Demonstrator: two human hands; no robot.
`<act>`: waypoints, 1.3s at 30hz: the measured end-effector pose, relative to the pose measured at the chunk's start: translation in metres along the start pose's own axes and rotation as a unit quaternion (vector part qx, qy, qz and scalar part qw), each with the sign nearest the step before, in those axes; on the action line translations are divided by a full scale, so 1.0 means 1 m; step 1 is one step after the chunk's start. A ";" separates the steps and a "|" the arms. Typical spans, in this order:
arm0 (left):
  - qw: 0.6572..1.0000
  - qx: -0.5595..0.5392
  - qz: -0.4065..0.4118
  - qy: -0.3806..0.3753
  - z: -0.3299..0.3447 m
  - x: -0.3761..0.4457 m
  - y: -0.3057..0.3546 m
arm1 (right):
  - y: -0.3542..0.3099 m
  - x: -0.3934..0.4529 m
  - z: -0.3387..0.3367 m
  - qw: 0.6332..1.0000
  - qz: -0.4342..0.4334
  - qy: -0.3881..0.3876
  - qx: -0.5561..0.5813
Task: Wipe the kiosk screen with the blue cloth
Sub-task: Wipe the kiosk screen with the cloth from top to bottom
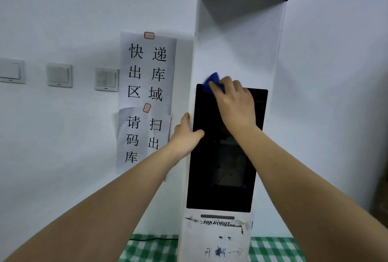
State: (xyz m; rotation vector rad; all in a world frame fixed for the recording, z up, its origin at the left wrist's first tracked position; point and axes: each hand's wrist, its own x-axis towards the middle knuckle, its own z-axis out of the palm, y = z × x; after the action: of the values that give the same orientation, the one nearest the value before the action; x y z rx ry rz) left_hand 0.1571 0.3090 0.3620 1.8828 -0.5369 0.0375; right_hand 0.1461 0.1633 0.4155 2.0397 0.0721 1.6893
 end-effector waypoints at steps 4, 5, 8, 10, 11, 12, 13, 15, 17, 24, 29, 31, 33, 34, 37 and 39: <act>1.000 -0.002 -0.009 -0.006 -0.002 -0.002 0.003 | -0.030 -0.007 0.001 0.999 0.000 -0.028 0.040; 1.000 -0.005 -0.012 -0.012 -0.003 -0.003 0.004 | -0.033 -0.009 0.001 0.998 -0.047 -0.035 0.035; 0.999 -0.011 -0.018 -0.029 -0.006 -0.005 0.007 | -0.022 -0.002 -0.006 0.993 -0.117 -0.027 -0.006; 0.999 -0.011 -0.032 -0.034 -0.008 -0.006 0.009 | -0.012 0.003 -0.004 0.998 -0.056 -0.031 -0.019; 0.999 -0.012 -0.036 -0.036 -0.009 -0.007 0.010 | -0.013 0.004 -0.004 0.999 -0.004 -0.035 -0.016; 0.999 -0.011 -0.037 -0.034 -0.009 -0.006 0.011 | -0.019 0.003 -0.004 0.999 0.033 -0.038 -0.008; 0.999 -0.009 -0.036 -0.030 -0.009 -0.006 0.012 | -0.026 0.001 -0.004 0.998 0.044 -0.035 0.002; 0.999 0.002 -0.035 -0.021 -0.008 -0.007 0.013 | -0.040 -0.009 -0.004 0.998 -0.013 -0.057 0.013; 0.999 0.011 -0.039 -0.020 -0.008 -0.009 0.015 | -0.035 -0.017 -0.007 0.991 -0.106 -0.078 -0.004; 0.998 0.017 -0.059 -0.029 -0.013 -0.012 0.015 | -0.026 -0.010 -0.006 0.997 0.046 -0.068 0.011; 0.997 0.037 -0.053 -0.034 -0.011 -0.015 0.018 | -0.028 -0.025 -0.011 0.985 -0.135 -0.108 -0.005; 0.997 0.038 -0.051 -0.033 -0.010 -0.016 0.018 | -0.014 -0.020 -0.014 0.981 -0.170 -0.092 -0.024; 0.997 0.037 -0.053 -0.037 -0.010 -0.016 0.018 | -0.006 -0.015 -0.013 0.991 -0.107 -0.077 -0.033; 0.997 0.035 -0.054 -0.040 -0.010 -0.016 0.018 | -0.008 -0.015 -0.012 0.995 -0.057 -0.079 -0.031; 0.998 0.034 -0.049 -0.034 -0.008 -0.017 0.020 | -0.030 -0.022 -0.010 0.995 0.019 -0.095 0.008; 0.998 0.038 -0.047 -0.033 -0.006 -0.018 0.020 | -0.040 -0.030 -0.010 0.993 -0.044 -0.108 0.014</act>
State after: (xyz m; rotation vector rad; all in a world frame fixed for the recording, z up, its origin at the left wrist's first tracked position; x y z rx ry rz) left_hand 0.1351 0.3154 0.3772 1.9869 -0.4962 -0.0672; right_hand 0.1401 0.1911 0.3732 2.1939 0.1124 1.4153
